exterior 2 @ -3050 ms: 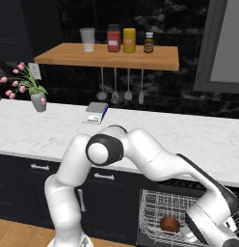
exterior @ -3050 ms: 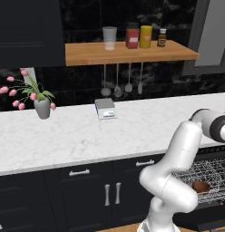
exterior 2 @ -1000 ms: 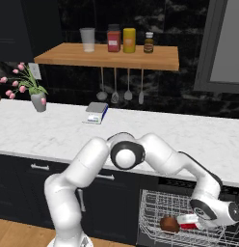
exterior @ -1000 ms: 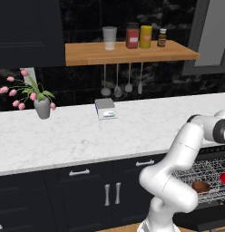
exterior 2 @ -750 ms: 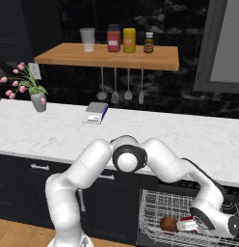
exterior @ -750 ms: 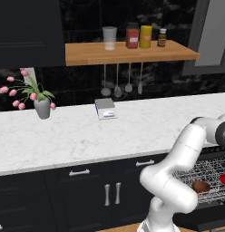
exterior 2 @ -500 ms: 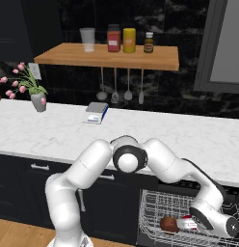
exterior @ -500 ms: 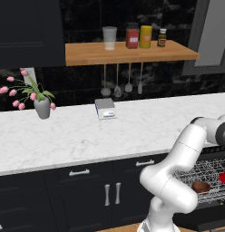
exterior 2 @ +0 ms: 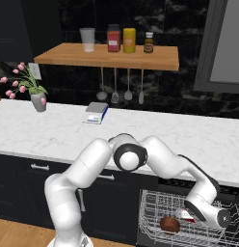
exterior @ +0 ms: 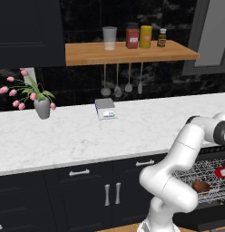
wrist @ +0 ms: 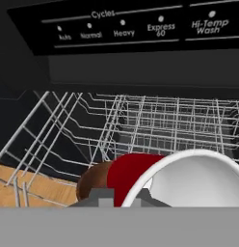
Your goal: Pick up the cup and bowl from the counter, place them in the dishwasher, and close the dishwasher door.
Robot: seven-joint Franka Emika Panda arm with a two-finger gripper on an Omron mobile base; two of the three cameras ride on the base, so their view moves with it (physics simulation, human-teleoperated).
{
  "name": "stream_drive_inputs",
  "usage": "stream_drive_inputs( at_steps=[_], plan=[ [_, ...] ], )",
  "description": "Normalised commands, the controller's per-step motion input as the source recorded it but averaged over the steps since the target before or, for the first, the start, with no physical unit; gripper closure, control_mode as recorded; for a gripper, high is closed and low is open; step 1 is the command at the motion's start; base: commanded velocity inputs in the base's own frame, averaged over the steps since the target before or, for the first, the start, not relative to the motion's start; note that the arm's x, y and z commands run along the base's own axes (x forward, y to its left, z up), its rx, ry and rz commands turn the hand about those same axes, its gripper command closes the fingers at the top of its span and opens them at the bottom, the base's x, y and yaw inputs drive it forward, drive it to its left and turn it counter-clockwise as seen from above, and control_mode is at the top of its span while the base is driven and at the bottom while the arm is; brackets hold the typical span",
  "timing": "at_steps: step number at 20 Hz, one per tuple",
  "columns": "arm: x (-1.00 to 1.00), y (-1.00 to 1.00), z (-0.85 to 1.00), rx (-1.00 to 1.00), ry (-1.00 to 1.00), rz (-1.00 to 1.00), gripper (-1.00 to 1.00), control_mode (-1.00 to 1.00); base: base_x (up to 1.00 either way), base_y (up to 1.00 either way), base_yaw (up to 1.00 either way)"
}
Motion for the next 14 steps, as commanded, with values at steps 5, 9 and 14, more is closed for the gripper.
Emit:
stream_drive_inputs(
  at_steps=[5, 9, 14],
  plan=[
    [0.02, 0.0, -0.6, -0.01, 0.0, -0.02, 1.0, -1.0, 0.0, 0.0, 0.0],
    [0.0, 0.0, -0.81, 0.0, 0.0, 0.0, 1.0, -1.0, 0.0, 0.0, 0.0],
    [0.0, 0.0, -0.5, 0.0, 0.0, 0.0, 1.0, -1.0, 0.0, 0.0, 0.0]
  ],
)
